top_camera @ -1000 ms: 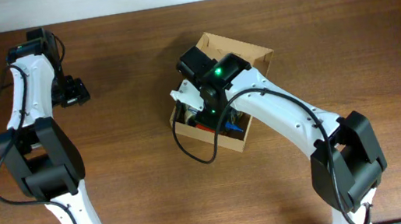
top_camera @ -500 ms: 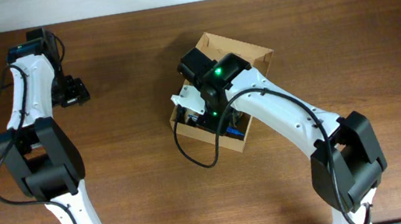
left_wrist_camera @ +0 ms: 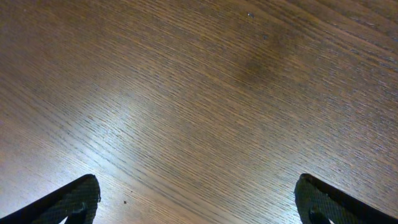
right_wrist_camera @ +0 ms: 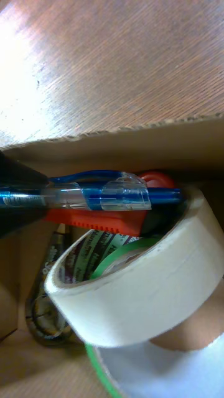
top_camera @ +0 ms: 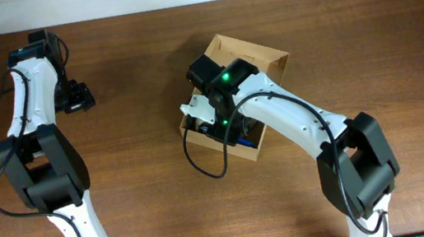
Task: Pack container
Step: 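Lower the blue pen into the box and push it down, then open the right gripper and lift it out of the box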
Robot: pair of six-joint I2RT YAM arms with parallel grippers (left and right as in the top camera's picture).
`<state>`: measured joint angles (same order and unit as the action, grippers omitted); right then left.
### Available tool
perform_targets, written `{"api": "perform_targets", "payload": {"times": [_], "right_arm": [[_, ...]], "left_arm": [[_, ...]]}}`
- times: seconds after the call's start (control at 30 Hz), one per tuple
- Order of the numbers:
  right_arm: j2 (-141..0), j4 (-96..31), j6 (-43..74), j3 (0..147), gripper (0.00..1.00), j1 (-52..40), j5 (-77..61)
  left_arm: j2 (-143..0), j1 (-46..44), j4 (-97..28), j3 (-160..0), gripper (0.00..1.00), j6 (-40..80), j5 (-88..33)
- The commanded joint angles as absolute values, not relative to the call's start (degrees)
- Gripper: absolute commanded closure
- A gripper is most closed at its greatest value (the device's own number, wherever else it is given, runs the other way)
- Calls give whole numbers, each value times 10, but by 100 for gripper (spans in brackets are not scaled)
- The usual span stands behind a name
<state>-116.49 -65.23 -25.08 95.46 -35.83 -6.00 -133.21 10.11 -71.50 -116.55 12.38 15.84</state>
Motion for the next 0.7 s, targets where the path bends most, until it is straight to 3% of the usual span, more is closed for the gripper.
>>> {"api": "perform_targets", "payload": {"times": [0.0,0.03,0.1,0.23,0.47,0.67], "right_arm": [[-1173,-648,-255,957,96,-361,-71],[-1174,-647,-255,957,96,-361,-71],[-1175,-647,-255,957,75,-361,-71],[-1175,-637,-255,957,54,-360,-69],[-1175,-618,-248,970,53,-359,-48],[-1173,-668,-246,1075,53,-359,-30]], "left_arm": [[-1325,102,-715,-1164,0,119,156],[-1325,102,-715,-1164,0,119,156],[-1325,102,-715,-1164,0,119,156],[-1325,102,-715,-1164,0,119,156],[-1325,102,-715,-1164,0,119,156],[-1325,102,-715,-1164,0,119,156]]}}
